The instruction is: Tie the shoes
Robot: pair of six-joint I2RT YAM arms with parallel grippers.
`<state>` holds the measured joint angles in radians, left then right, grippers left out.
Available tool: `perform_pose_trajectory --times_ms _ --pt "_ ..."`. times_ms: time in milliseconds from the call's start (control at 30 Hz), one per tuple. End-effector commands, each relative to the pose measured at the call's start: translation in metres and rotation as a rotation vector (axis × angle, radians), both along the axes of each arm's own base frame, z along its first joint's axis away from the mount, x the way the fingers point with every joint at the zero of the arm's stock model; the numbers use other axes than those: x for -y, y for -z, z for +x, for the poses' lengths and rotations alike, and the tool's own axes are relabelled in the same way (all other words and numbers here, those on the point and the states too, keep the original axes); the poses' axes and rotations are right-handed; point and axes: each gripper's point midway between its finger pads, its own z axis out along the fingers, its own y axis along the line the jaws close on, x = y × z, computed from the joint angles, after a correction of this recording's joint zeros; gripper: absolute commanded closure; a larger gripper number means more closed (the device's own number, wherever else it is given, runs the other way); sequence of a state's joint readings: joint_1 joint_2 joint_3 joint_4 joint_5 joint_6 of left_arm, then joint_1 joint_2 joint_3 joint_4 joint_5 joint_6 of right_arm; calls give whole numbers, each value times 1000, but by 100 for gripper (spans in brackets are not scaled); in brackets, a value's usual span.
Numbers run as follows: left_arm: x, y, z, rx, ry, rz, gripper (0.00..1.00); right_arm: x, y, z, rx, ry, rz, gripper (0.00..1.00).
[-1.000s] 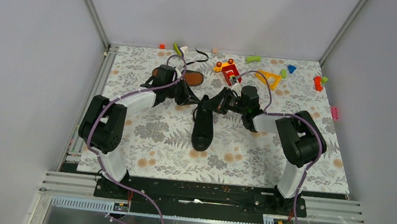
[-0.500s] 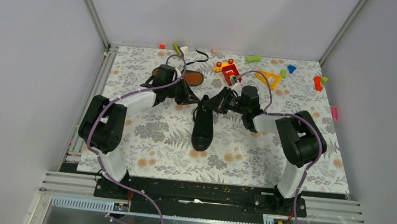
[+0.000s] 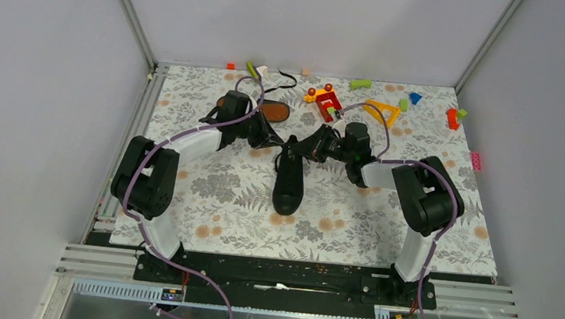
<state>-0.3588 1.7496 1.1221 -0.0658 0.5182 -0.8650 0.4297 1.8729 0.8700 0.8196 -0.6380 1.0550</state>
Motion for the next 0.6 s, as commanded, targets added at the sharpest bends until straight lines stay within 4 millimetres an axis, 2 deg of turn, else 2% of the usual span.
perform_pose_trajectory --times_ms 0,200,433,567 --pt "0 -50 14 136 -22 -16 100 1 -3 9 10 21 5 81" --pt "-4 -55 3 132 -24 2 100 1 -3 10 8 21 9 81" --pt "3 -38 -27 83 -11 37 100 1 -4 10 12 19 18 81" --pt "-2 -26 -30 62 -16 60 100 0 -5 9 13 14 26 81"
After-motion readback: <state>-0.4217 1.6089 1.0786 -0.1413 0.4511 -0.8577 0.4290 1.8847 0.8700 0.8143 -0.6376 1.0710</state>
